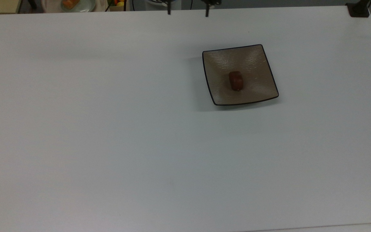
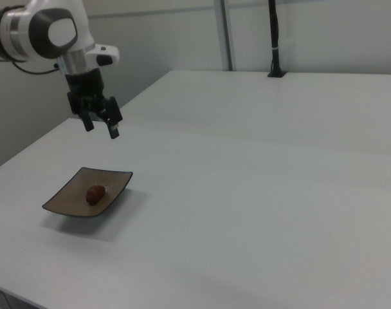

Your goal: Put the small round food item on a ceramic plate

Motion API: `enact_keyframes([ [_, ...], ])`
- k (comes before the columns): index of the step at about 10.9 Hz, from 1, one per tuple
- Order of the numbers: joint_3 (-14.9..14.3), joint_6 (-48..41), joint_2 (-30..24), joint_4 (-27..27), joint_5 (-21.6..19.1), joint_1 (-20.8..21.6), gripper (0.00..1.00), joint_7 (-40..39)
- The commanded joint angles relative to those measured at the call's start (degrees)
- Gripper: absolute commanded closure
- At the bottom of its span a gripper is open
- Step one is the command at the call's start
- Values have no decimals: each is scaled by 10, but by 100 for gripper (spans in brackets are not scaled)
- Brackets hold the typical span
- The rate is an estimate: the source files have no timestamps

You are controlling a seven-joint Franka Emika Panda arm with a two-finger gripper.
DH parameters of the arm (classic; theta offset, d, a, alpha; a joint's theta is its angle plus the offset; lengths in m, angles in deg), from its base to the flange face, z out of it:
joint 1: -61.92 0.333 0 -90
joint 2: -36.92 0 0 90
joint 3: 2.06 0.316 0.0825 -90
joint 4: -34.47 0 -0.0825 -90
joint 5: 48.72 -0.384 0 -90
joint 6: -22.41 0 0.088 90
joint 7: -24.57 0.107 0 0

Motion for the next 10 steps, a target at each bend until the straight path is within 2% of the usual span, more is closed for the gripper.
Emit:
enact_keyframes([
  [1, -39, -11, -26, 5, 0, -11, 0, -57],
  [3, -50, 23, -21, 9, -1, -12, 0, -116],
  [7, -51, 98, -10, 28, -1, -13, 0, -174],
  [10, -51, 96, -12, 26, -1, -18, 0, -168],
])
